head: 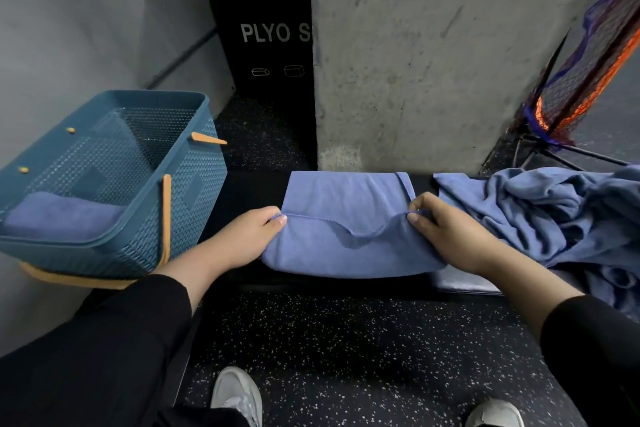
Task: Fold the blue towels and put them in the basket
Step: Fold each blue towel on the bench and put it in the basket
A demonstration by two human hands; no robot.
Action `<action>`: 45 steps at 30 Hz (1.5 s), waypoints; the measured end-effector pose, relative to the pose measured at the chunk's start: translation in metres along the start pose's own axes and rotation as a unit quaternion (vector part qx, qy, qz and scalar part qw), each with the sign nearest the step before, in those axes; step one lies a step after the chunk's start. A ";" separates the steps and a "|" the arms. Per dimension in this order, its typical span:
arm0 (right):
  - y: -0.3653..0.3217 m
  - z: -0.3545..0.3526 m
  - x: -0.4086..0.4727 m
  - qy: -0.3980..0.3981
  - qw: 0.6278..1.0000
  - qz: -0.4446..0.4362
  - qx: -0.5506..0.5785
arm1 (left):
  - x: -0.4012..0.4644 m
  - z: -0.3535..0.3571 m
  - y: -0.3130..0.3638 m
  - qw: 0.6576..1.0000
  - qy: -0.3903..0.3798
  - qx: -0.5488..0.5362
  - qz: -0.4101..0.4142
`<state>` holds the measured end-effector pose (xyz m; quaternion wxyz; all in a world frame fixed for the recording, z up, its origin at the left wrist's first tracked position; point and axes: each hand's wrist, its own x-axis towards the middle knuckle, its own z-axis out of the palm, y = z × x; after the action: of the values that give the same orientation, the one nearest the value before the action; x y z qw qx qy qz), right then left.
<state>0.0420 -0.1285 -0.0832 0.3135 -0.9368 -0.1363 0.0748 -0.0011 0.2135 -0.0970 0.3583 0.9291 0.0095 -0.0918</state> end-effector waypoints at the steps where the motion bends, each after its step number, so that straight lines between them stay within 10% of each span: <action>1: 0.000 0.002 0.005 0.010 1.000 0.003 0.008 | 0.004 0.003 -0.001 1.000 0.002 0.010 -0.007; 11: 0.026 0.012 0.057 0.065 0.997 0.040 -0.025 | 0.050 0.010 0.000 0.978 0.135 0.151 -0.048; 23: 0.030 0.032 0.059 0.002 0.982 -0.040 -0.183 | 0.067 0.028 0.004 0.929 0.041 0.368 0.028; 34: 0.012 0.023 -0.004 -0.107 0.958 -0.069 -0.255 | 0.003 0.031 0.008 0.931 -0.006 0.347 0.112; 45: 0.030 0.027 0.020 0.010 0.987 -0.062 -0.146 | 0.028 0.020 0.014 0.979 0.035 0.201 -0.001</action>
<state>0.0610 -0.1300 -0.1236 0.1791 -0.9629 -0.2004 0.0253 0.0247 0.1880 -0.1076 0.1632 0.9848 0.0042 -0.0593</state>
